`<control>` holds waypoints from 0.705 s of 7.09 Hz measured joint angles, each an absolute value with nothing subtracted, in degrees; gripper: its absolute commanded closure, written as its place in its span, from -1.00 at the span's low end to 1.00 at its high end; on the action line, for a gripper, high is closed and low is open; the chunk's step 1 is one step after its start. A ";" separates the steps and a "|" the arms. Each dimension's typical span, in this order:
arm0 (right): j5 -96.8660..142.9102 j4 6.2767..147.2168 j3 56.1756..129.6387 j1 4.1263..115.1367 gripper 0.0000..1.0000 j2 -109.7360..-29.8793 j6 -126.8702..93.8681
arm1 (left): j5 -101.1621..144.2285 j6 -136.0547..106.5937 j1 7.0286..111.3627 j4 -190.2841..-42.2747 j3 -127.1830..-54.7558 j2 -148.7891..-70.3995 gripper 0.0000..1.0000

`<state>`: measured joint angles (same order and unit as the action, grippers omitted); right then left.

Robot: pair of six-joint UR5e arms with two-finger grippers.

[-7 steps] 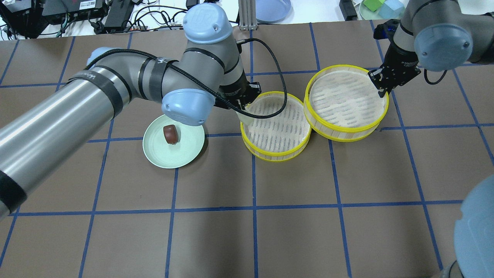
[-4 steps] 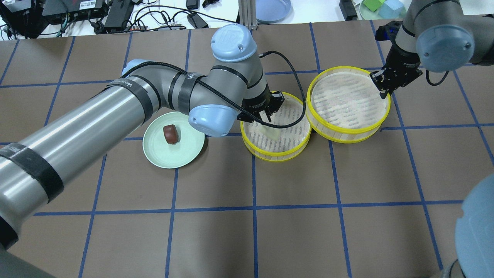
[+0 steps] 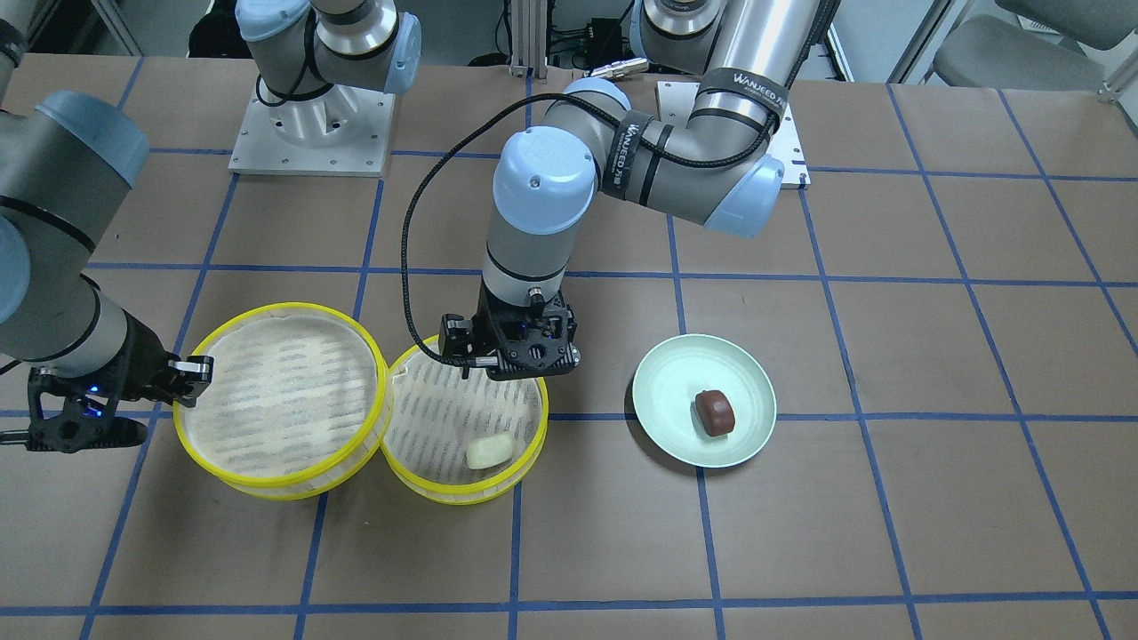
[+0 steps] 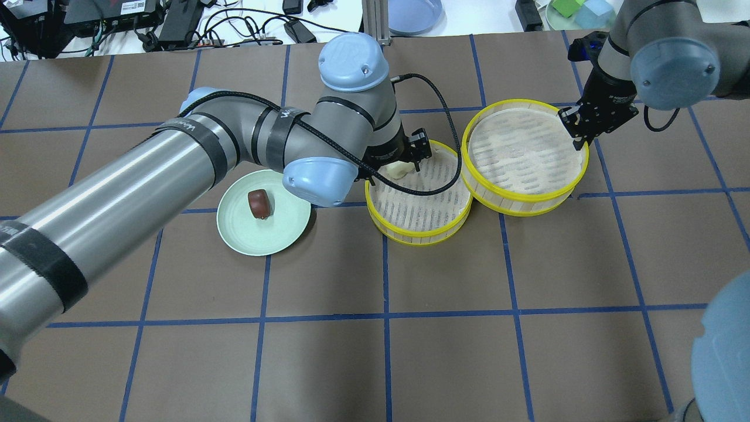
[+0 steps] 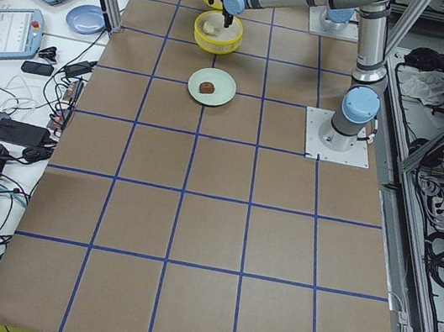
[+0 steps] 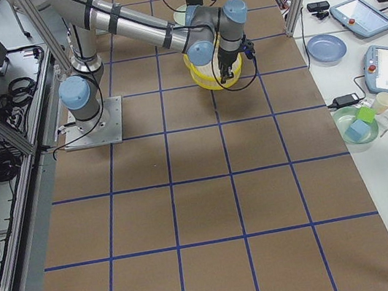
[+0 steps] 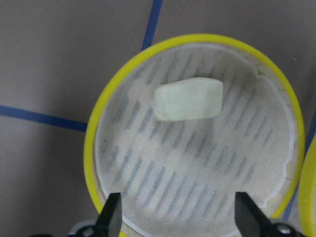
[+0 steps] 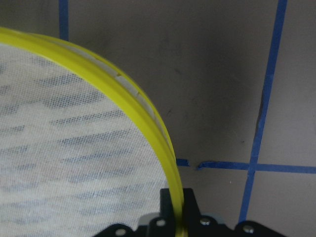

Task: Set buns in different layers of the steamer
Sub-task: 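Return the left gripper to the plate while the right restacks the top tier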

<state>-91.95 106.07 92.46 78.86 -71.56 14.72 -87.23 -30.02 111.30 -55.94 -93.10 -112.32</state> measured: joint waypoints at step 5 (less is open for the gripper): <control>-90.44 106.97 91.99 93.98 0.79 -70.34 -5.56 | -94.48 0.19 90.30 -57.03 -101.47 -109.18 -1.00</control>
<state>-90.44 106.97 91.99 93.98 -70.34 -5.56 -94.48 0.19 90.30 -57.03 -101.47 -109.18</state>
